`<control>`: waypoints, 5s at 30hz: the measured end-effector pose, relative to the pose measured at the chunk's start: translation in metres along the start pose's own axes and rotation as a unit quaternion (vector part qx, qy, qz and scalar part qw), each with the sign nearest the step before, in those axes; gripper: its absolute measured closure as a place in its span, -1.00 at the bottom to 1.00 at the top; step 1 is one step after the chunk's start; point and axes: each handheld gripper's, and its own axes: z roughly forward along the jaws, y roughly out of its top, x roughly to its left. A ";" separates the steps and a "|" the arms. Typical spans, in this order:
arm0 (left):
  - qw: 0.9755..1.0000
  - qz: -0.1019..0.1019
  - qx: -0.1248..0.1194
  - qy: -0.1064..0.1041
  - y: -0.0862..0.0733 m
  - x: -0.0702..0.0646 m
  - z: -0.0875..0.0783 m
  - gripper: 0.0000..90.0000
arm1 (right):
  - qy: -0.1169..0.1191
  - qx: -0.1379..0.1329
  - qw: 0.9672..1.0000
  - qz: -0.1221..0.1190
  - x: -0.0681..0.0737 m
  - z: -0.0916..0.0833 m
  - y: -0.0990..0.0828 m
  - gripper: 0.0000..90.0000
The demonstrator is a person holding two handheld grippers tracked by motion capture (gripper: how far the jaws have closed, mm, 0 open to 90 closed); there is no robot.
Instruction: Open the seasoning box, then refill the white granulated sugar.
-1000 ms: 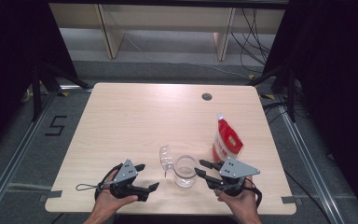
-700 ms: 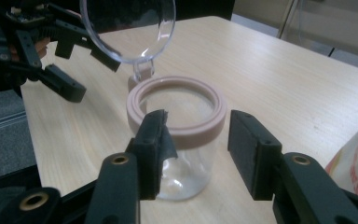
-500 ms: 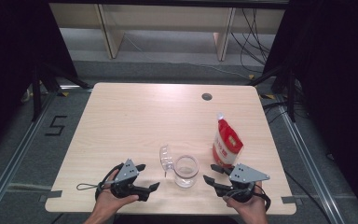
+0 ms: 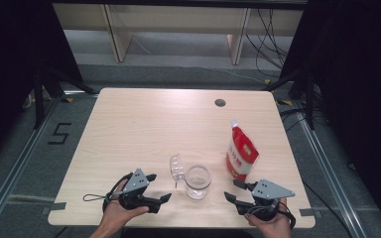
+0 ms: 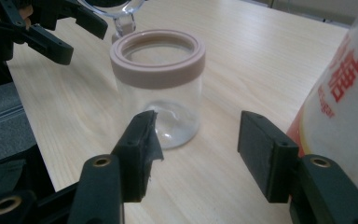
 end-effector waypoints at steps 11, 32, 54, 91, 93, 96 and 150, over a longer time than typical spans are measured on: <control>1.000 0.003 0.001 -0.001 0.001 0.000 0.000 -0.64 | -0.029 0.012 0.999 0.019 -0.009 -0.012 -0.010 -0.07; 1.000 0.003 -0.004 -0.004 -0.002 -0.001 -0.003 -0.64 | -0.107 0.015 0.993 0.051 -0.024 -0.018 -0.014 -0.38; 1.000 0.002 0.000 -0.003 -0.003 -0.002 -0.001 -0.64 | -0.122 -0.013 0.991 0.051 -0.044 -0.002 -0.006 -0.45; 1.000 0.001 0.004 -0.005 -0.004 -0.003 0.001 -0.64 | -0.106 -0.027 0.993 0.044 -0.066 0.034 0.001 -0.23; 1.000 0.001 0.004 -0.005 -0.004 -0.003 0.001 -0.64 | -0.108 -0.023 0.993 0.044 -0.066 0.034 0.000 -0.23; 1.000 0.004 0.008 -0.003 -0.005 -0.004 0.001 -0.64 | -0.104 -0.029 0.993 0.041 -0.067 0.035 0.001 -0.22; 1.000 0.010 0.010 -0.009 -0.007 -0.007 0.004 -0.64 | -0.085 -0.085 0.992 0.034 -0.082 0.043 -0.005 -0.55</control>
